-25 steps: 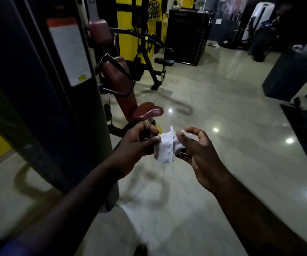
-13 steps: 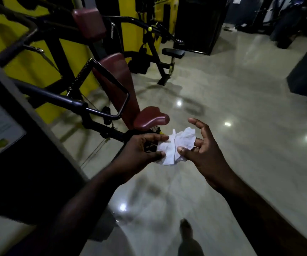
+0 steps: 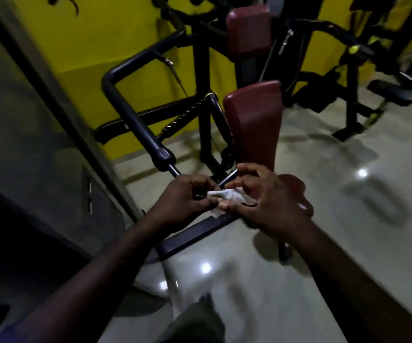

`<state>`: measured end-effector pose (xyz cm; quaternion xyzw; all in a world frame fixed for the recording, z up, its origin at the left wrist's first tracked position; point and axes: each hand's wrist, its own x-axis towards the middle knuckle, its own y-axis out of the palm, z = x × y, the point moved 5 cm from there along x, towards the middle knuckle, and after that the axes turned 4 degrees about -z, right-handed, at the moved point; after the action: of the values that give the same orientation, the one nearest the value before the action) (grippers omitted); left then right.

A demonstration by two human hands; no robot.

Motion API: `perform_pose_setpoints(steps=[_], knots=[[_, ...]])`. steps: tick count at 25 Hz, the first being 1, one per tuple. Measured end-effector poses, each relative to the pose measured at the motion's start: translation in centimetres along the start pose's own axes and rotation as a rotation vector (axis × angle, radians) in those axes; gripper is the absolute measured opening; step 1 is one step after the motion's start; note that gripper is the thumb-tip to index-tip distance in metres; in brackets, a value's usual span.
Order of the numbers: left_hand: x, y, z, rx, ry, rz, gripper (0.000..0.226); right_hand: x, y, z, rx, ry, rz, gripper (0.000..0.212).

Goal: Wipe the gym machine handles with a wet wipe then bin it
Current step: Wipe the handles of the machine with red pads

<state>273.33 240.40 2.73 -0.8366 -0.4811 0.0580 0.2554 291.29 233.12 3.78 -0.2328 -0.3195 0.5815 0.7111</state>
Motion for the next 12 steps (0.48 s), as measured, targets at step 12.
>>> perform_pose_setpoints(steps=[12], knots=[[15.5, -4.2, 6.3, 0.056, 0.0, -0.291, 0.011, 20.1, -0.6, -5.5, 0.291, -0.04, -0.085, 0.01]])
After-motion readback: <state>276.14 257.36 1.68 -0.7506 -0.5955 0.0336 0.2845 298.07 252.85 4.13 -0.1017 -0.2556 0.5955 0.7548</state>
